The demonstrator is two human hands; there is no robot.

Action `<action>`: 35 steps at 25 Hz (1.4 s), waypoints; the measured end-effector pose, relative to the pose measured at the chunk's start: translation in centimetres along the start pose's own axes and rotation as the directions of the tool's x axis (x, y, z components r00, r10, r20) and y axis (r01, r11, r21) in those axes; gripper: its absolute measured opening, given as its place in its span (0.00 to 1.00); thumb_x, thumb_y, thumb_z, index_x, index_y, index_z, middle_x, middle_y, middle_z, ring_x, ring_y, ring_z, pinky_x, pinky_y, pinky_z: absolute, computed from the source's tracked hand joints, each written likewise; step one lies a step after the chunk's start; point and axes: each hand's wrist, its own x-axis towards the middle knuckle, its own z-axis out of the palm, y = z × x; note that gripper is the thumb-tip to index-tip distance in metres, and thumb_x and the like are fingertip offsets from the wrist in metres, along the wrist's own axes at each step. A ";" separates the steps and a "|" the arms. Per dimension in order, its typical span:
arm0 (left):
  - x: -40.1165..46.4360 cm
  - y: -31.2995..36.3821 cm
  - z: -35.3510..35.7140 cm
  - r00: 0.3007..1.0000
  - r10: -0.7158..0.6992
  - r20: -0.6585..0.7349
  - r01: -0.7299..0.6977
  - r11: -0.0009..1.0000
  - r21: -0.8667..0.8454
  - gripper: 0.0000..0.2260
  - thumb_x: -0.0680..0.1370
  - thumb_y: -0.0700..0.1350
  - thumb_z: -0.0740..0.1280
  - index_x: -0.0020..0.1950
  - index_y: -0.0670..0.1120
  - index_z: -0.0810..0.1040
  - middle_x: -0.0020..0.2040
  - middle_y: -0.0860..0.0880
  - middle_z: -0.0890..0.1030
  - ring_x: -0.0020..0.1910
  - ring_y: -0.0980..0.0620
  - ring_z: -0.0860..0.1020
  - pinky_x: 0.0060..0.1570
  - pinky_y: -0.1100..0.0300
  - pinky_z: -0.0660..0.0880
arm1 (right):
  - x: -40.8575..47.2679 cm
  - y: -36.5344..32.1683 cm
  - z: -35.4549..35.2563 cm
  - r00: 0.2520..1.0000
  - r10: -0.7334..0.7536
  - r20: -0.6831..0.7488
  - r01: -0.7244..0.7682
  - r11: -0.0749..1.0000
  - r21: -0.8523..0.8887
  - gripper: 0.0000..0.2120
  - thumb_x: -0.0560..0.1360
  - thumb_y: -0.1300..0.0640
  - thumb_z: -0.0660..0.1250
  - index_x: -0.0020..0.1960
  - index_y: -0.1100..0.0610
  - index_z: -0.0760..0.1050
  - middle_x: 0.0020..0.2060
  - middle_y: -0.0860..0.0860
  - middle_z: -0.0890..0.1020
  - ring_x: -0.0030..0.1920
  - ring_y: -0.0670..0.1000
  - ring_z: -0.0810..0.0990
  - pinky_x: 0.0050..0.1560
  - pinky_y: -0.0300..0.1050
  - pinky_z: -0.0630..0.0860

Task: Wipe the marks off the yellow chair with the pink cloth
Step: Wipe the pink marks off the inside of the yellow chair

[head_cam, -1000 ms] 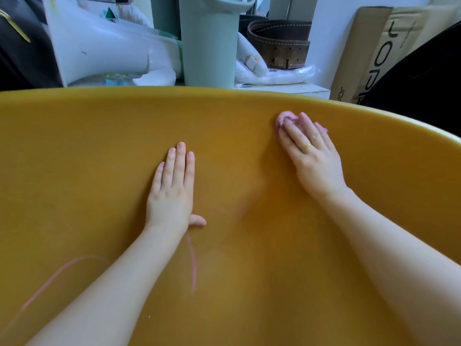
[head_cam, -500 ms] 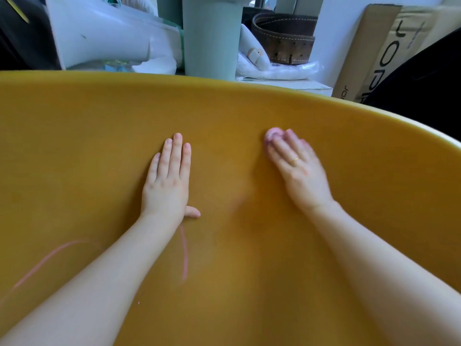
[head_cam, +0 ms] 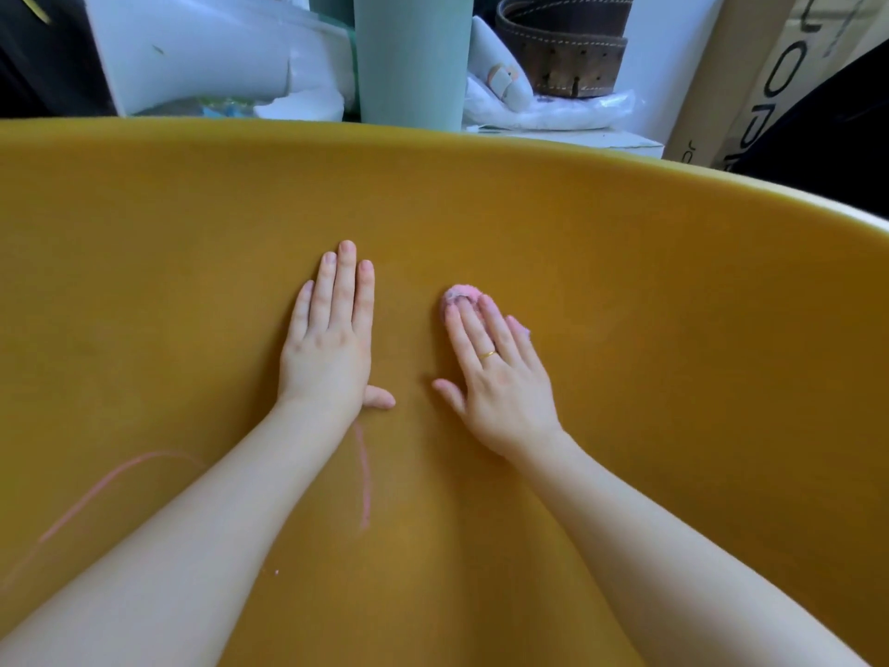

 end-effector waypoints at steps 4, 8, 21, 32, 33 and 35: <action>0.1 -0.2 0.1 1.000 0.002 0.004 -0.002 1.000 0.002 0.63 0.63 0.68 0.69 0.64 0.39 0.21 0.73 0.39 0.29 0.74 0.42 0.33 0.72 0.53 0.35 | 3.3 5.3 -1.6 0.979 0.106 -0.172 -0.141 0.969 -0.203 0.25 0.78 0.48 0.55 0.71 0.58 0.61 0.69 0.54 0.69 0.69 0.55 0.67 0.69 0.49 0.55; 0.2 -0.3 0.5 1.000 0.007 -0.016 -0.007 1.000 -0.013 0.63 0.63 0.67 0.70 0.64 0.40 0.21 0.73 0.39 0.28 0.74 0.42 0.33 0.71 0.53 0.34 | 6.1 2.9 -0.3 0.947 0.240 -0.215 -0.255 0.966 -0.045 0.31 0.75 0.45 0.55 0.72 0.62 0.59 0.71 0.59 0.65 0.71 0.59 0.62 0.70 0.50 0.52; 0.3 -0.3 0.6 1.000 0.010 -0.013 -0.010 1.000 -0.026 0.62 0.63 0.68 0.69 0.63 0.41 0.20 0.70 0.42 0.24 0.74 0.43 0.33 0.70 0.54 0.33 | 4.3 9.6 -4.1 0.958 0.215 -0.190 -0.247 0.955 -0.163 0.26 0.75 0.65 0.58 0.72 0.62 0.59 0.72 0.60 0.63 0.72 0.57 0.55 0.72 0.46 0.40; -1.0 1.0 -0.2 0.999 -0.033 0.027 0.031 0.996 0.083 0.58 0.68 0.64 0.68 0.72 0.38 0.28 0.75 0.41 0.31 0.76 0.46 0.36 0.73 0.52 0.37 | -3.1 0.5 -1.5 0.947 -0.240 0.212 0.240 0.970 0.027 0.26 0.71 0.53 0.54 0.66 0.60 0.70 0.66 0.56 0.73 0.66 0.56 0.71 0.66 0.47 0.56; -1.2 1.1 0.0 0.999 -0.025 0.037 0.021 0.995 0.102 0.56 0.70 0.64 0.67 0.71 0.38 0.27 0.75 0.41 0.31 0.76 0.46 0.36 0.73 0.53 0.37 | -2.0 2.7 -2.3 0.975 -0.160 0.156 0.168 0.985 -0.035 0.26 0.71 0.55 0.54 0.66 0.61 0.70 0.66 0.57 0.73 0.65 0.57 0.72 0.66 0.48 0.56; -1.3 1.0 0.2 0.999 -0.004 0.038 0.000 0.993 0.118 0.53 0.72 0.63 0.65 0.71 0.38 0.27 0.75 0.41 0.31 0.76 0.46 0.36 0.73 0.54 0.37 | -0.3 7.2 -4.0 0.999 0.025 0.020 -0.021 0.985 -0.171 0.25 0.72 0.59 0.55 0.69 0.61 0.66 0.69 0.58 0.69 0.68 0.58 0.68 0.68 0.49 0.53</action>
